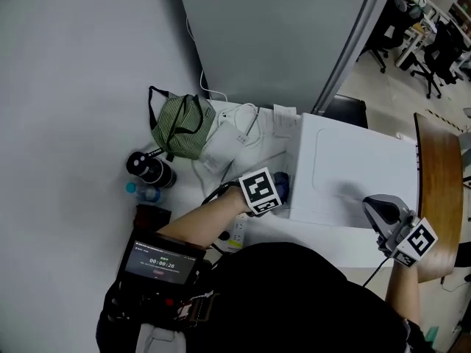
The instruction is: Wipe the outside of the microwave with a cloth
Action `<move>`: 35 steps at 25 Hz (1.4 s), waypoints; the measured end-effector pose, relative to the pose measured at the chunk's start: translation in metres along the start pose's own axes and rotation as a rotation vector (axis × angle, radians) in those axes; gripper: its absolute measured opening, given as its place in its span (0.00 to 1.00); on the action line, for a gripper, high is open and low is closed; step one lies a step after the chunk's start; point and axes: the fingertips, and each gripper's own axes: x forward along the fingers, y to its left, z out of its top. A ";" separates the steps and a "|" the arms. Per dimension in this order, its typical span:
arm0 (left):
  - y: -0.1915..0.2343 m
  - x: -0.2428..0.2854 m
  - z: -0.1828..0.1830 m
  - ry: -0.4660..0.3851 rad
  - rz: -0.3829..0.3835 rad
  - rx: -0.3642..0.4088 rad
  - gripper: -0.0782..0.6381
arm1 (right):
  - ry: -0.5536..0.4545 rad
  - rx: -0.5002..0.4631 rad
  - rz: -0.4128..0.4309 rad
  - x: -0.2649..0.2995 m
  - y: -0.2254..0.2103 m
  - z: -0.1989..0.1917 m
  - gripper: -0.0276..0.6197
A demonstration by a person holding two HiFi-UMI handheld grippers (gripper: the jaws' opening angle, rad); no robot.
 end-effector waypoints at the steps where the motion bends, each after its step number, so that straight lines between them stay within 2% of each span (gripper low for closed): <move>1: 0.009 0.009 -0.006 0.007 0.000 -0.010 0.21 | 0.018 0.003 -0.006 -0.002 -0.001 -0.003 0.05; 7: 0.051 0.069 -0.046 0.039 -0.015 -0.064 0.21 | 0.191 -0.032 -0.046 -0.018 -0.008 -0.026 0.05; 11: 0.072 0.094 -0.054 0.083 0.049 -0.024 0.21 | 0.218 -0.058 -0.031 -0.010 -0.008 -0.023 0.05; 13: 0.073 0.089 -0.056 0.088 0.079 -0.018 0.21 | 0.203 -0.078 -0.013 -0.004 -0.002 -0.019 0.05; 18: 0.013 0.011 -0.028 0.000 0.038 0.029 0.21 | 0.087 -0.058 0.006 0.000 0.005 0.002 0.05; 21: -0.038 -0.042 0.001 -0.016 0.034 0.120 0.21 | -0.011 -0.042 0.015 0.002 0.006 0.013 0.05; 23: -0.058 -0.055 0.014 0.016 0.054 0.207 0.21 | -0.045 -0.036 0.019 0.004 0.007 0.012 0.05; 25: -0.059 -0.046 0.012 0.082 0.091 0.280 0.21 | -0.029 -0.038 0.012 0.001 0.005 0.003 0.05; 26: -0.056 -0.038 0.007 0.112 0.098 0.287 0.21 | -0.015 -0.039 0.007 -0.001 0.004 -0.001 0.05; 29: -0.040 -0.009 -0.011 0.152 0.085 0.250 0.21 | -0.005 -0.030 -0.006 -0.005 -0.001 -0.006 0.05; 35: 0.005 0.066 -0.061 0.208 0.071 0.236 0.21 | 0.112 -0.018 -0.034 -0.013 -0.002 -0.022 0.05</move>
